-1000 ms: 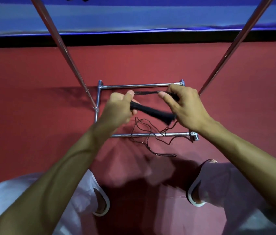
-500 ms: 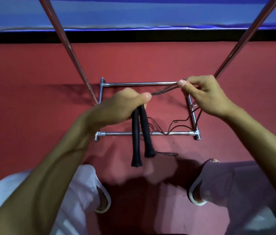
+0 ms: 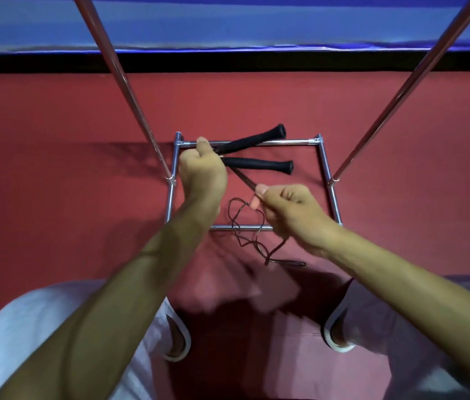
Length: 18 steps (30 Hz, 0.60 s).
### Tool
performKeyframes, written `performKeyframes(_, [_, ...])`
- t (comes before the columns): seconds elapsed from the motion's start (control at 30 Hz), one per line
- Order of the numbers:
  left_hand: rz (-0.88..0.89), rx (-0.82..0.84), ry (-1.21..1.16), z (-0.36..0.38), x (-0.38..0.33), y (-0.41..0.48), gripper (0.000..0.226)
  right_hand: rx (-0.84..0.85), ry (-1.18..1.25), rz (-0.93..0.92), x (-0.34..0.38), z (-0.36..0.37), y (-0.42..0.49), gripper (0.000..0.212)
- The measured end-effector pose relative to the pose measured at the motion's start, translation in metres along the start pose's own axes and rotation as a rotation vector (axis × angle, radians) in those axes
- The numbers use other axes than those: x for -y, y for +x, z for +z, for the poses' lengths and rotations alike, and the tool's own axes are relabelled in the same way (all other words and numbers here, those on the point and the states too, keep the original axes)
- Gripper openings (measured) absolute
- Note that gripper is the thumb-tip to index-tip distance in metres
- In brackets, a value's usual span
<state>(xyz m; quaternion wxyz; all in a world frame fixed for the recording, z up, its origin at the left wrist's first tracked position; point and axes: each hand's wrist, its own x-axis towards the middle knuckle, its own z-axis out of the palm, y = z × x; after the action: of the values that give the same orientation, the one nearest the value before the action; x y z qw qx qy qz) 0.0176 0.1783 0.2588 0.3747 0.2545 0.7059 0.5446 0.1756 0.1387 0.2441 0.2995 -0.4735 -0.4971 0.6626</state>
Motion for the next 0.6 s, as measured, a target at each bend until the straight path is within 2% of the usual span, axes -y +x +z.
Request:
performKeyframes(0.07, [0.224,-0.104,0.263,0.000,0.007,-0.001,0.053,0.008,0.105,0.092,-0.001,0.014,-0.008,0.037])
performKeyframes(0.17, [0.700,-0.251,0.650,-0.001,0.013,-0.001,0.048,0.056,0.264,0.230,0.010,0.019,-0.017,0.034])
performKeyframes(0.23, [0.858,-0.287,0.925,-0.004,0.015,0.001,0.048,0.100,0.269,0.285,0.021,0.014,-0.020,0.028])
performKeyframes(0.3, [0.925,-0.343,1.081,-0.007,0.015,0.003,0.048,0.105,0.086,0.253,0.033,-0.001,-0.020,0.029])
performKeyframes(0.37, [0.953,-0.347,1.183,-0.009,0.014,-0.003,0.047,0.071,-0.408,0.036,0.040,-0.023,-0.018,0.027])
performKeyframes(0.43, [0.858,-0.149,1.216,-0.006,0.014,-0.011,0.043,0.034,-0.973,-0.278,0.046,-0.043,-0.016,0.013])
performKeyframes(0.47, [0.745,0.004,1.236,-0.004,0.014,-0.015,0.042,0.041,-1.102,-0.379,0.048,-0.049,-0.015,0.007])
performKeyframes(0.53, [0.623,0.263,1.271,-0.002,0.014,-0.023,0.045,0.088,-1.114,-0.461,0.052,-0.061,-0.014,0.007])
performKeyframes(0.6, [0.619,0.470,1.262,-0.002,0.012,-0.028,0.048,0.149,-1.014,-0.445,0.056,-0.071,-0.011,0.013])
